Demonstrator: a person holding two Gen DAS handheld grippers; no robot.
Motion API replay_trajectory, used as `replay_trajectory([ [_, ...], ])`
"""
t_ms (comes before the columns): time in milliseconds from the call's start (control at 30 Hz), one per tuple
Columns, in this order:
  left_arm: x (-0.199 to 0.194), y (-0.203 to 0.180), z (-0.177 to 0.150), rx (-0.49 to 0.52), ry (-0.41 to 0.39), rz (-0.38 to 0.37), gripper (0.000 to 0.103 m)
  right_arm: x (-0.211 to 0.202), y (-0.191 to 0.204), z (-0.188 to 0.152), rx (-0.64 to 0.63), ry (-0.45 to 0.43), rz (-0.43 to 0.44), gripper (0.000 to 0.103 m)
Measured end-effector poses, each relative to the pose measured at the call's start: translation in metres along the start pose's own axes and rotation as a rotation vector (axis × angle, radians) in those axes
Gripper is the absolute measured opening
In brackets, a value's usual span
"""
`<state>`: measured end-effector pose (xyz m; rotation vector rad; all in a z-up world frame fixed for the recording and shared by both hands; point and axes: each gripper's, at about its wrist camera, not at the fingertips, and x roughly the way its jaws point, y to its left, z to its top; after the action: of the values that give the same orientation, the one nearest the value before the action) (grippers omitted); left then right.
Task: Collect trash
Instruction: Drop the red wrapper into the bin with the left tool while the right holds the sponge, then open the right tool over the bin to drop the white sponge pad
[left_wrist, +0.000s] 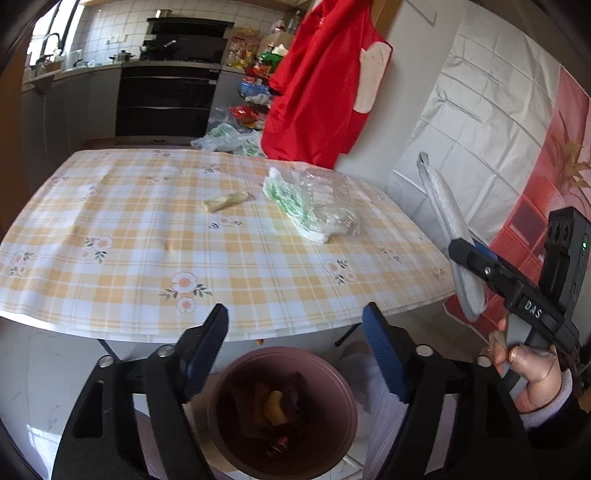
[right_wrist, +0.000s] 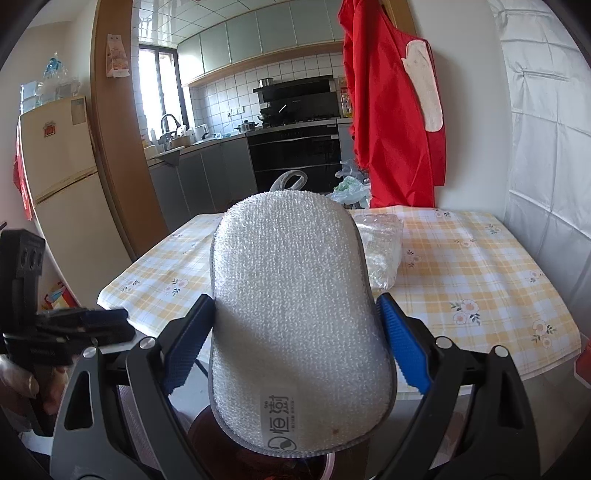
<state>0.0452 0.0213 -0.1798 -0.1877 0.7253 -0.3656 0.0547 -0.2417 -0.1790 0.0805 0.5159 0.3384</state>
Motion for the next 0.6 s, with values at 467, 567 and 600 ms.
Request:
replay_trajectory([
  [467, -0.026, 0.046, 0.004, -0.106, -0.144, 0.193, 0.097, 0.029, 0.04, -0.029, -0.052, 0.129, 0.094, 0.088],
  [567, -0.025, 0.048, 0.0, -0.113, -0.139, 0.196, 0.097, 0.031, 0.048, -0.032, -0.064, 0.147, 0.12, 0.088],
  [600, -0.025, 0.048, -0.001, -0.114, -0.137, 0.195, 0.097, 0.032, 0.05, -0.033, -0.067, 0.154, 0.128, 0.088],
])
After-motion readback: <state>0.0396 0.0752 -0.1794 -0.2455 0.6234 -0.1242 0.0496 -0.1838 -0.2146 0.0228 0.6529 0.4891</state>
